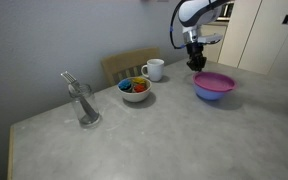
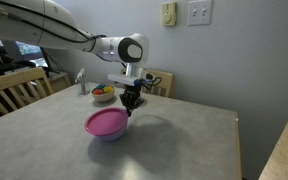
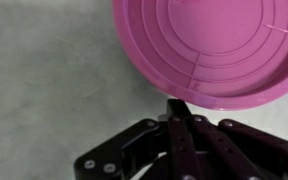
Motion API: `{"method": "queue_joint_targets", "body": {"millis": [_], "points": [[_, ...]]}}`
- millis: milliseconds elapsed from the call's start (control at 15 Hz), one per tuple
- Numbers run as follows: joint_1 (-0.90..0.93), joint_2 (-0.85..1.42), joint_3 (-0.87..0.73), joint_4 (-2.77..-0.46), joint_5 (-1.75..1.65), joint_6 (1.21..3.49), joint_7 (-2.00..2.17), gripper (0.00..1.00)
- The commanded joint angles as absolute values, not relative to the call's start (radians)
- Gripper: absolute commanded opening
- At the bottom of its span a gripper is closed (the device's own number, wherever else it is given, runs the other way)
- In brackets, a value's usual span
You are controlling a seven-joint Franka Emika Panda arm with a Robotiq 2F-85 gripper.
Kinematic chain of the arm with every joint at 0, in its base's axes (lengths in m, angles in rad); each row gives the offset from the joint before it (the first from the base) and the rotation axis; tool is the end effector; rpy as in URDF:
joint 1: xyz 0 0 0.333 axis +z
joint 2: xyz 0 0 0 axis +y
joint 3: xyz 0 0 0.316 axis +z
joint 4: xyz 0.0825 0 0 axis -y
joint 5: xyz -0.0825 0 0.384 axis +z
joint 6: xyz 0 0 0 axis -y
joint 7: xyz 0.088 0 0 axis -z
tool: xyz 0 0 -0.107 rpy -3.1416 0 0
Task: Put the pink plate on top of the blue bowl, push the blue bowl forwards
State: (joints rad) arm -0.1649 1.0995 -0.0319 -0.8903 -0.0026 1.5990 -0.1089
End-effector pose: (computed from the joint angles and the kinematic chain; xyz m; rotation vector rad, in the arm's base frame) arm 0.7313 -0.1370 0.1899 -3.0544 0.1154 0.6052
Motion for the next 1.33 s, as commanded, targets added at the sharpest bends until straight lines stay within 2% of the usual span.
{"method": "queue_joint_targets", "body": {"millis": [0,1267], "points": [[-0.192,1.149,-0.013,-0.801,0.030,1.527,-0.141,0.00],[-0.185,1.261,0.058,-0.705,0.034,1.381,-0.182,0.00]]}}
